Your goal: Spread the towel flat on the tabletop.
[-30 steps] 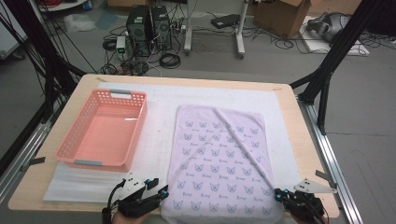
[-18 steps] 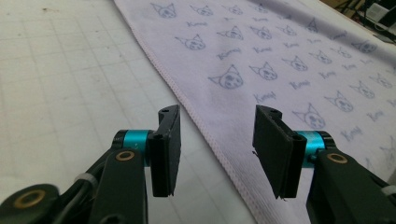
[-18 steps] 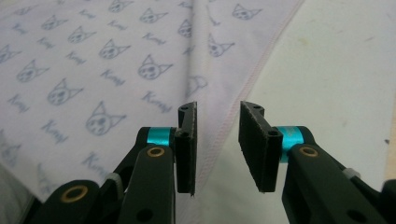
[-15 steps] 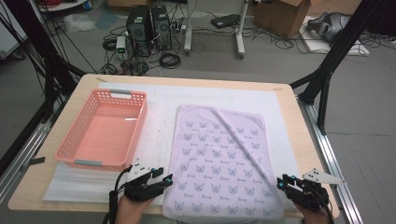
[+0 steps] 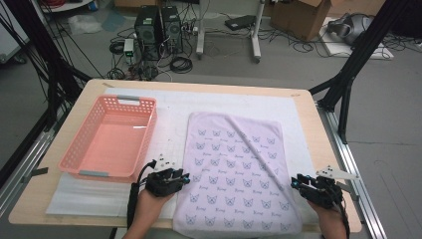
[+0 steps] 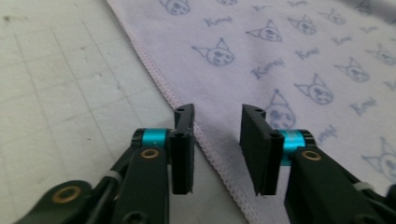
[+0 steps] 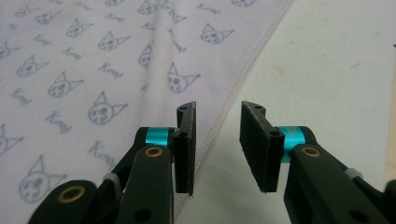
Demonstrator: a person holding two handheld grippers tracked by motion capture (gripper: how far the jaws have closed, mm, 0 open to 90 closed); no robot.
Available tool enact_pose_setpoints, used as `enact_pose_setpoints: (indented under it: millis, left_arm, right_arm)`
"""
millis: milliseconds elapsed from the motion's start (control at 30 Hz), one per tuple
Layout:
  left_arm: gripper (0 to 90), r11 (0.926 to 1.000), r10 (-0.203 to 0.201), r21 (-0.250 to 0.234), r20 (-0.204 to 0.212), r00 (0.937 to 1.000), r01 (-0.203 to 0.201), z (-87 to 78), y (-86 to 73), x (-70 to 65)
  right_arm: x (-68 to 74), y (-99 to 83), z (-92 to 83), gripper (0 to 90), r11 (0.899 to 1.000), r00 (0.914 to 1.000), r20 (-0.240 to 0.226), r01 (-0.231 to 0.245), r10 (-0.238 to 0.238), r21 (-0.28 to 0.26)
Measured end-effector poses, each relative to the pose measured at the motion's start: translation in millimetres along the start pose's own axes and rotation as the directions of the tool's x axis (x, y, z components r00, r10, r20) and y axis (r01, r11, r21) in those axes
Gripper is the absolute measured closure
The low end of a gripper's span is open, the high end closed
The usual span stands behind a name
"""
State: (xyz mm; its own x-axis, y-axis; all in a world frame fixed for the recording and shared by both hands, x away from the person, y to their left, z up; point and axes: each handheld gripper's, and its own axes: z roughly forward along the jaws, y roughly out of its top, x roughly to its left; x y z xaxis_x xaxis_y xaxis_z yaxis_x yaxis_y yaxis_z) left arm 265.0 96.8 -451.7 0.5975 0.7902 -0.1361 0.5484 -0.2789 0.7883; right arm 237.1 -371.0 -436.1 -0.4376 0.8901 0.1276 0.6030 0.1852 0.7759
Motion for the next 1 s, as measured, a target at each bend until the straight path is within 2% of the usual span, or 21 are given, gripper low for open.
enact_pose_setpoints:
  millis: [33, 100, 167, 367, 533, 600, 733, 833, 933, 1000]
  left_arm:
    - [80.4, 0.9999, 0.015, 0.004, -0.001, 0.9999, -0.015, -0.2, 0.9, 0.3]
    - [85.7, 0.9999, 0.011, 0.012, 0.005, 0.9999, -0.011, -1.7, 1.2, 0.8]
    - [86.1, 0.9997, 0.019, 0.015, -0.001, 0.9998, -0.019, -5.7, -1.2, 1.1]
    - [86.4, 0.9999, -0.001, 0.016, 0.009, 1.0000, 0.001, -25.0, -14.8, 5.9]
    - [85.3, 0.9998, -0.017, 0.000, 0.022, 0.9996, 0.017, -30.1, -20.7, 6.3]
    - [80.9, 0.9997, -0.023, -0.007, 0.025, 0.9994, 0.023, -30.0, -21.5, 8.0]
    - [59.0, 0.9964, -0.069, -0.048, 0.026, 0.9973, 0.071, -28.5, -20.8, 14.6]
    - [53.9, 0.9924, -0.105, -0.061, 0.037, 0.9938, 0.107, -25.4, -17.5, 19.0]
    - [52.0, 0.9912, -0.108, -0.071, 0.045, 0.9931, 0.111, -20.7, -12.5, 21.4]
    - [51.0, 0.9903, -0.113, -0.076, 0.049, 0.9924, 0.116, -16.8, -7.6, 23.2]
  right_arm:
    - [-0.5, 1.3, 1.6, 65.8, 1.000, 1.0000, 0.000, -0.004, 0.004, 0.000]
    - [-2.5, 3.8, 4.9, 65.8, 1.000, 1.0000, -0.001, -0.002, 0.002, -0.001]
    - [-4.3, 6.6, 7.6, 66.0, 1.000, 1.0000, 0.000, -0.008, 0.008, -0.007]
    - [-9.4, 13.1, 17.9, 66.7, 1.000, 0.9997, 0.006, -0.023, 0.023, -0.012]
    - [-15.8, 24.2, 32.8, 66.6, 0.999, 0.9990, 0.016, -0.043, 0.043, -0.011]
    - [-19.4, 33.0, 41.3, 66.2, 0.999, 0.9984, 0.034, -0.045, 0.045, -0.013]
    - [-26.5, 52.7, 62.5, 65.5, 0.999, 0.9957, 0.079, -0.048, 0.048, -0.003]
    - [-29.0, 64.2, 77.5, 66.3, 0.999, 0.9951, 0.090, -0.043, 0.041, 0.021]
    - [-29.4, 68.4, 87.8, 74.2, 0.998, 0.9910, 0.130, -0.039, 0.032, 0.050]
    - [-31.9, 66.7, 92.3, 78.2, 0.996, 0.9911, 0.122, -0.060, 0.053, 0.060]
